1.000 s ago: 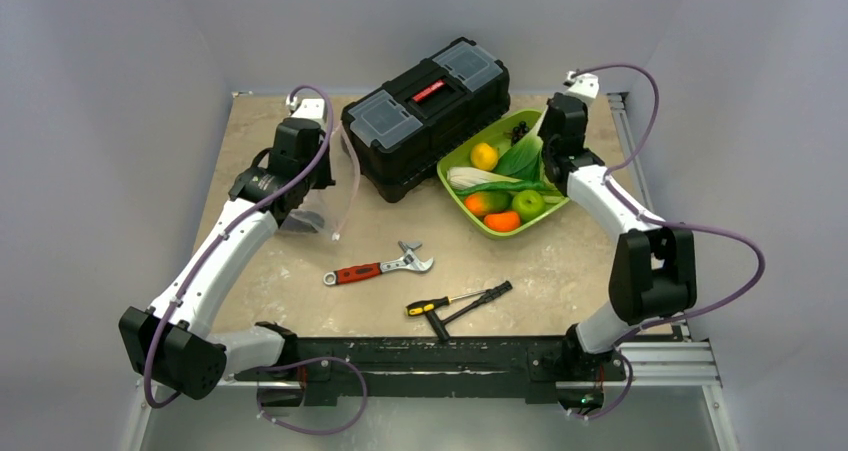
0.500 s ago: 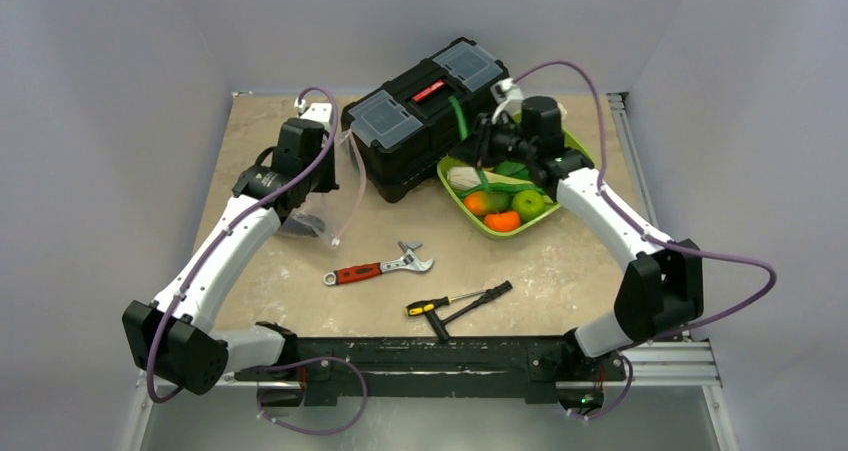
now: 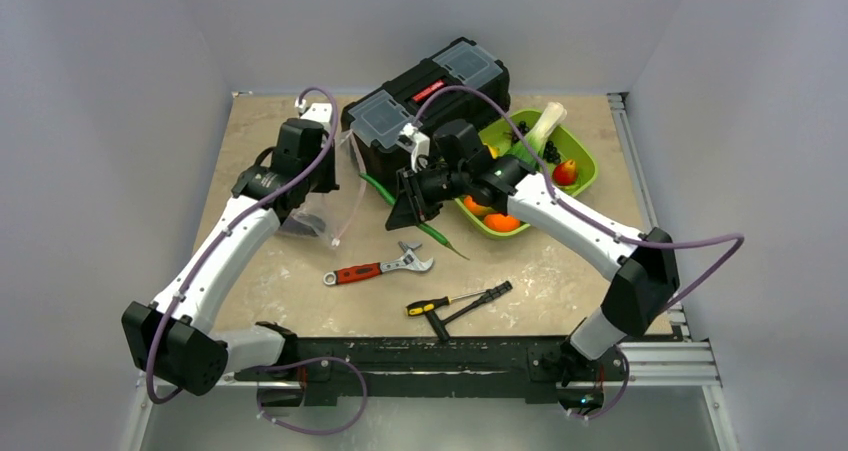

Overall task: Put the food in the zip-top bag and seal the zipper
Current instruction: Place the fake vegetable in the zipper food storage bag.

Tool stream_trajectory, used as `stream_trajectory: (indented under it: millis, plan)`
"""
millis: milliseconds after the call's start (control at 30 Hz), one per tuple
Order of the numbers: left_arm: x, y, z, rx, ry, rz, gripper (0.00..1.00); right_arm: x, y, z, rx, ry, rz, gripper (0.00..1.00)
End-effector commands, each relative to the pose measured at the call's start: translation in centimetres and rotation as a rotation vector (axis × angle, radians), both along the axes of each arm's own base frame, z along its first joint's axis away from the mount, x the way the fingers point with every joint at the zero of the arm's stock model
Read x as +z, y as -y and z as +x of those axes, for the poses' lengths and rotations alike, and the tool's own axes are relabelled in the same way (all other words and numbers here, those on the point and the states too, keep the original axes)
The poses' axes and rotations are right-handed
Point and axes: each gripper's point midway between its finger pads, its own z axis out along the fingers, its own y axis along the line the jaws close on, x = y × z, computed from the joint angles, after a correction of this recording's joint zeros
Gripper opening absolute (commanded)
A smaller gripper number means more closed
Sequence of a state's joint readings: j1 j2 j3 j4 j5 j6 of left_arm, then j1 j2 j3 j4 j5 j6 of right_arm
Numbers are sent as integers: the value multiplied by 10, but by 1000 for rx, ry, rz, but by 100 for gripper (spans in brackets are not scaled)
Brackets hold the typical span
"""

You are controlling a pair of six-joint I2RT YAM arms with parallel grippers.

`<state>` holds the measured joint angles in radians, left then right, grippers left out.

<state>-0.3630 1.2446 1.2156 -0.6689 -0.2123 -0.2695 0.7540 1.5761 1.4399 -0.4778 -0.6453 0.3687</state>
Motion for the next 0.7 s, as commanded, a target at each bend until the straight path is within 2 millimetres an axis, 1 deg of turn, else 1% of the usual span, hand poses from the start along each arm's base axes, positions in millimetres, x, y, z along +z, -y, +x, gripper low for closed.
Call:
stream_trajectory:
  millis: [0,67,133,233,367,533,667]
  plan:
    - [28,2,5,-5,100,-34,0,10,-19,7,-59,-109,48,0]
    - [30,1,4,0,113,-36,0,11,-32,9,-55,-178,84,0]
    - [32,0,3,2,124,-38,0,11,-43,7,-9,-237,101,0]
    - [32,1,4,0,127,-41,0,15,-55,6,29,-276,131,1]
    - [30,2,4,-3,122,-45,0,20,-61,12,-10,-294,134,2]
    - [31,3,4,-7,122,-48,0,32,-68,14,-17,-354,180,2]
    - [31,3,4,-6,123,-47,0,40,-71,15,-27,-380,196,2]
